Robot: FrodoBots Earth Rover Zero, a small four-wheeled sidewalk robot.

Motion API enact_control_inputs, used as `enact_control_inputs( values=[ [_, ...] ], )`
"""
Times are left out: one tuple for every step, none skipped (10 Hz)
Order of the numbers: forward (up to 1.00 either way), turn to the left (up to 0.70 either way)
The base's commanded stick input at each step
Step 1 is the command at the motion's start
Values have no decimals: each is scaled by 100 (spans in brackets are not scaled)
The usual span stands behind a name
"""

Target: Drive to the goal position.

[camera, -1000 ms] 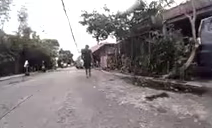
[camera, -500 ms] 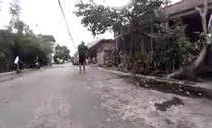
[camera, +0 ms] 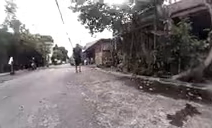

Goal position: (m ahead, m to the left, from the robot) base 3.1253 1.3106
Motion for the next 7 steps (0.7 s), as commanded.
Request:
enact_control_inputs(
  values=[
    [100, 0],
    [100, 0],
    [100, 0],
    [100, 0],
    [100, 0],
    [100, 0],
    [100, 15]
  ],
)
